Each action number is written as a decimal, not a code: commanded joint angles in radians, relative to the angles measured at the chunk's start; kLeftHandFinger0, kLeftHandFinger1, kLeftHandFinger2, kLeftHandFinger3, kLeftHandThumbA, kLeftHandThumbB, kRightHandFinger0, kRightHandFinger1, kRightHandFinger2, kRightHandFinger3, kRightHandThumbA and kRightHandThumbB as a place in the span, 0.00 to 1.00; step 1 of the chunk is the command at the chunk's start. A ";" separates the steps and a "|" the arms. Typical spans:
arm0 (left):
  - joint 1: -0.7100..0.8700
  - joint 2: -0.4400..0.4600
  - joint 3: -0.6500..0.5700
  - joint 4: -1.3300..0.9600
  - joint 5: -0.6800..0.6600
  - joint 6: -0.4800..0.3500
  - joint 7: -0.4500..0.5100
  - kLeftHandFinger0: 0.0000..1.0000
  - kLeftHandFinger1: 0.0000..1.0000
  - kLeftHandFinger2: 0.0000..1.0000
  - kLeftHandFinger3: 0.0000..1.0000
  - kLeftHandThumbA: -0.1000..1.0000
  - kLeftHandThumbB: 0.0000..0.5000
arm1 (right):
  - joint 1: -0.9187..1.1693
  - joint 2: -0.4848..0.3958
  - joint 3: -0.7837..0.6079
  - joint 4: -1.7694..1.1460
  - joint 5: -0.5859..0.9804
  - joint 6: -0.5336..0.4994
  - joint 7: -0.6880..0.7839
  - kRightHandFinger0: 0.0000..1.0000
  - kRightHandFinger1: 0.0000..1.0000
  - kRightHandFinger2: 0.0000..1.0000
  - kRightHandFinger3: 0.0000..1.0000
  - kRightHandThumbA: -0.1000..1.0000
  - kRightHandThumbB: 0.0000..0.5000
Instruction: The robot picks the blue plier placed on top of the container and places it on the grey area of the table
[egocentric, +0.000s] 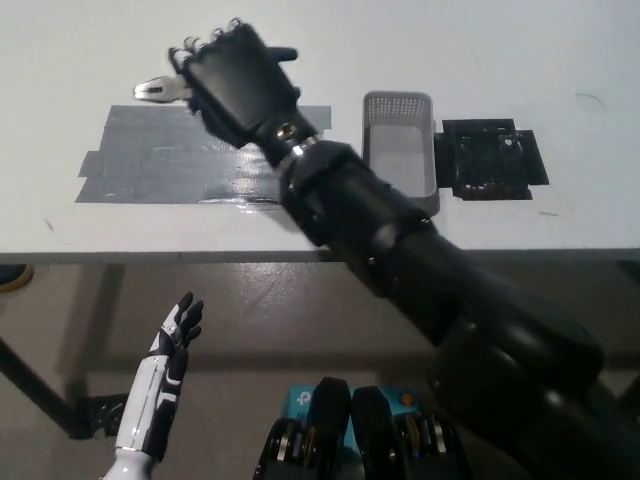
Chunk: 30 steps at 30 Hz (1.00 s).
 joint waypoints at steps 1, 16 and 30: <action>0.004 -0.005 -0.011 -0.050 0.007 -0.007 0.000 1.00 1.00 1.00 1.00 1.00 0.12 | -0.069 0.014 -0.023 0.012 0.023 -0.013 0.027 0.00 0.00 0.29 0.48 0.03 0.83; -0.016 -0.008 -0.040 -0.091 0.008 0.018 -0.011 1.00 1.00 1.00 1.00 1.00 0.13 | -0.047 0.016 -0.114 0.053 0.092 0.040 0.395 1.00 1.00 1.00 1.00 0.71 0.93; -0.037 0.007 -0.054 -0.113 0.020 0.064 -0.018 1.00 1.00 1.00 1.00 1.00 0.17 | -0.059 -0.042 -0.145 0.029 0.103 0.008 0.427 1.00 1.00 1.00 1.00 0.85 0.78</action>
